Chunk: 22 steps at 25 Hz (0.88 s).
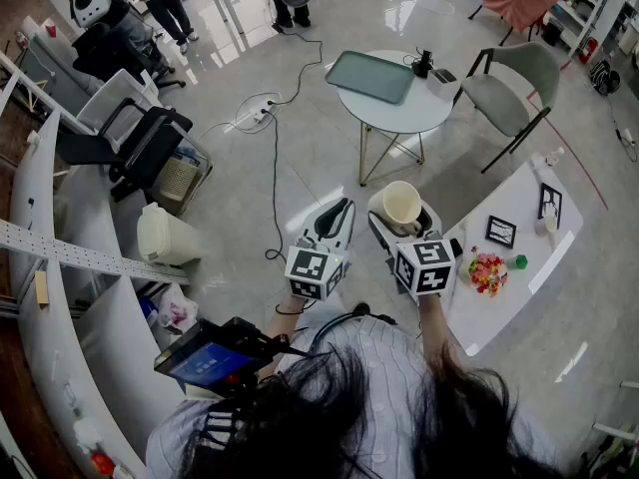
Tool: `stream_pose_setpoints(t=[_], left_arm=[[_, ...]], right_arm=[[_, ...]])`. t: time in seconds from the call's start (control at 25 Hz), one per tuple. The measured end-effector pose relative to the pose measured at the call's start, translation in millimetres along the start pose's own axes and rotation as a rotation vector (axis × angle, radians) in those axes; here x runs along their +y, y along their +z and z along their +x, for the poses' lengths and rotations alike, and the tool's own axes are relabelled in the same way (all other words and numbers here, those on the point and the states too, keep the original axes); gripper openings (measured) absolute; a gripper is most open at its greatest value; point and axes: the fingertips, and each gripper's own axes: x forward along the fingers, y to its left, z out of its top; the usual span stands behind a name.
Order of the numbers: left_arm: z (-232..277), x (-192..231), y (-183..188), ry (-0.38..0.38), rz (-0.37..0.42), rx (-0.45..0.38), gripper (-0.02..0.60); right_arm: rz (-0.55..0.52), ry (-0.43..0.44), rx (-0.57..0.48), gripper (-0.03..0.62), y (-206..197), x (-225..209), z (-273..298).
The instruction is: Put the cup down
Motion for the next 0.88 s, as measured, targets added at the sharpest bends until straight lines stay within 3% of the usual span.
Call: stream_pose_setpoints(t=[0.4,0.88], left_arm=[[-10.6,-5.9,-6.6,-0.004,-0.009,0.011,0.038],[-11.3,-8.2,-11.5,-0.005,-0.004,0.025,0.038]], right_arm=[[-0.012,0.0,-0.045,0.425,0.7,7.2,-10.7],[-0.034,0.013,-0.022,0.425,-8.2,11.3,-8.1]])
